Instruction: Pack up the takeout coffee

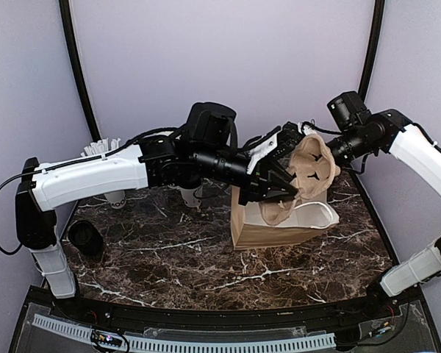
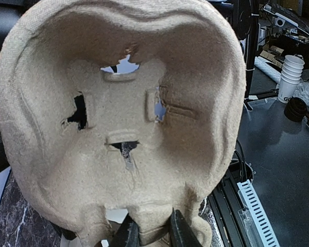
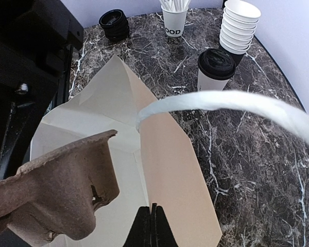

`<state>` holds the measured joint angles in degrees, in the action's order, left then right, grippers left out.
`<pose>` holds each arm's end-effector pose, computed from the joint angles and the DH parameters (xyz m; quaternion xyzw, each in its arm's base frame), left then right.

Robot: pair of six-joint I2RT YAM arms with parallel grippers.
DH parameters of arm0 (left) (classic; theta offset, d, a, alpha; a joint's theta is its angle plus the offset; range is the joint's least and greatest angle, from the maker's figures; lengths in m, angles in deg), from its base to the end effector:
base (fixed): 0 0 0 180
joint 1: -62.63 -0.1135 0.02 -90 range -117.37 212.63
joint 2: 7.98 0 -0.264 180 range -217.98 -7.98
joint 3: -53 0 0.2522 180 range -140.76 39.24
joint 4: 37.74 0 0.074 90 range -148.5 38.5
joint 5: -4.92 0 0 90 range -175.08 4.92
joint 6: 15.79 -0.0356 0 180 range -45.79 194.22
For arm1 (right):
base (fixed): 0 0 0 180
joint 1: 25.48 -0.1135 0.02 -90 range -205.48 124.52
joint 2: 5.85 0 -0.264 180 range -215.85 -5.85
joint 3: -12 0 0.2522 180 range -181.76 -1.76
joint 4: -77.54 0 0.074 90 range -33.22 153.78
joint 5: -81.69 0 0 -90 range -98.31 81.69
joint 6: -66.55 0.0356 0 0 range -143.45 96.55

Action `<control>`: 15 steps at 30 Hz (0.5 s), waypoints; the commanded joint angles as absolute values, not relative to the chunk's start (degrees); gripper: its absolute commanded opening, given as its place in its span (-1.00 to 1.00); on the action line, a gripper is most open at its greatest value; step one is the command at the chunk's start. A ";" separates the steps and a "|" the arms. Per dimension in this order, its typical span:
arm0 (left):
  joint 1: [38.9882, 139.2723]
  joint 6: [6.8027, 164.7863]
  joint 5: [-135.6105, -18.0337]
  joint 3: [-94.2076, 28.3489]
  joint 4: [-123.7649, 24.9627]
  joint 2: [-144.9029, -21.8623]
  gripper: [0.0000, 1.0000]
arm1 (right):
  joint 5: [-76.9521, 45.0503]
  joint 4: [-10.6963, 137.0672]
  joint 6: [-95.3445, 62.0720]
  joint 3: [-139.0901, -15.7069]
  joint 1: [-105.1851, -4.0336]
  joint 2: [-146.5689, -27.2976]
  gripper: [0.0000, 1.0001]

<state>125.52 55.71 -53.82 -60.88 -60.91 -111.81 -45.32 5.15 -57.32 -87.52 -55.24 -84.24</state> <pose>0.1809 -0.3940 0.3902 0.6188 0.4627 -0.4216 0.4746 0.2205 0.1507 0.3831 -0.5611 0.7047 0.2880 0.3251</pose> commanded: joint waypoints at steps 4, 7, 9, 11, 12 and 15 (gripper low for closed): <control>125.69 56.40 -53.95 -59.22 -61.44 -109.52 -0.56 | -45.03 7.65 -58.13 -85.62 -55.70 -82.47 -0.86; 125.66 57.16 -54.31 -57.35 -59.79 -107.77 -0.56 | -43.58 7.91 -57.51 -85.93 -55.62 -82.62 -0.61; 125.65 57.16 -55.25 -56.41 -59.31 -106.81 -0.56 | -42.33 8.12 -57.11 -86.32 -55.48 -82.67 -0.40; 125.65 56.45 -56.80 -56.40 -60.49 -106.79 -0.56 | -41.49 8.15 -56.74 -86.97 -54.97 -82.62 -0.21; 125.65 56.17 -57.27 -56.44 -61.38 -106.86 -0.57 | -41.30 8.19 -56.48 -87.40 -54.56 -82.61 -0.15; 125.67 56.54 -58.61 -56.22 -61.94 -106.84 -0.58 | -41.79 7.11 -56.40 -89.11 -52.69 -82.61 -0.02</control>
<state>125.52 56.48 -56.29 -57.09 -61.48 -110.26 -42.26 6.79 -56.97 -86.32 -54.50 -83.43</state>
